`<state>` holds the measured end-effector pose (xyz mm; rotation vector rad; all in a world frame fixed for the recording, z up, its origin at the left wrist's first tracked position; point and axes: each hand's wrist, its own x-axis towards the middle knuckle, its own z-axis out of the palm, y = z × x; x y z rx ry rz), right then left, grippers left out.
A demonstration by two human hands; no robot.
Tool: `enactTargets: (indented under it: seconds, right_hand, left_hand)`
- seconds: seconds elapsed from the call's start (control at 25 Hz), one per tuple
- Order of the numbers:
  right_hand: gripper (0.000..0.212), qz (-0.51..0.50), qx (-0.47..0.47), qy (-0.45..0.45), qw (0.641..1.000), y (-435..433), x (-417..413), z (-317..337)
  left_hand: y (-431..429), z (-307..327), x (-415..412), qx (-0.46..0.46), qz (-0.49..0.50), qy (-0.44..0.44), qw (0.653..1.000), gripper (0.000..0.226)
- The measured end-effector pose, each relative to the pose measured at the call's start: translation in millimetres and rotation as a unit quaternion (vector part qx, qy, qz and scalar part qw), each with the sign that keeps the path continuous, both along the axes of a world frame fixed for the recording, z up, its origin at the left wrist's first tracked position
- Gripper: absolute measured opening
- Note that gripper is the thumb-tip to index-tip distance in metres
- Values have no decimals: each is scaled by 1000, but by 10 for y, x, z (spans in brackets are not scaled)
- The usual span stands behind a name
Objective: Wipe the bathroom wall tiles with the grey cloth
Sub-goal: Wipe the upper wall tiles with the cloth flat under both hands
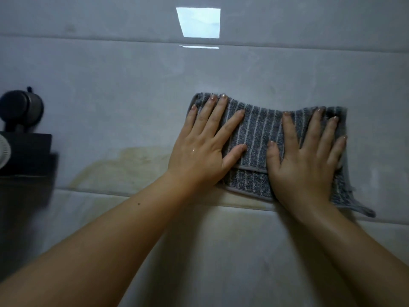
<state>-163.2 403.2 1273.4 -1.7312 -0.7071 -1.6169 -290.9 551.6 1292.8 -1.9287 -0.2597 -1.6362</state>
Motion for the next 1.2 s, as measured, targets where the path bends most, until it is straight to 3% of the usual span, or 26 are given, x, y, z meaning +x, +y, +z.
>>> enactTargets:
  seconds: [0.64,0.96,1.2]
  right_hand:
    - [63,33,-60,-86,994,1531,-1357,-53]
    - [59,67,-121,-162,977,1544,-1356,-308]
    - [57,63,-101,-159,980,1141,-984,-369]
  left_hand:
    - [1480,-473,-1456,-93,21,-26,995,66]
    - [1498,-753,-1440,-106,39,-34,993,70]
    - [1136,-780,-1101,-70,30,-45,996,69]
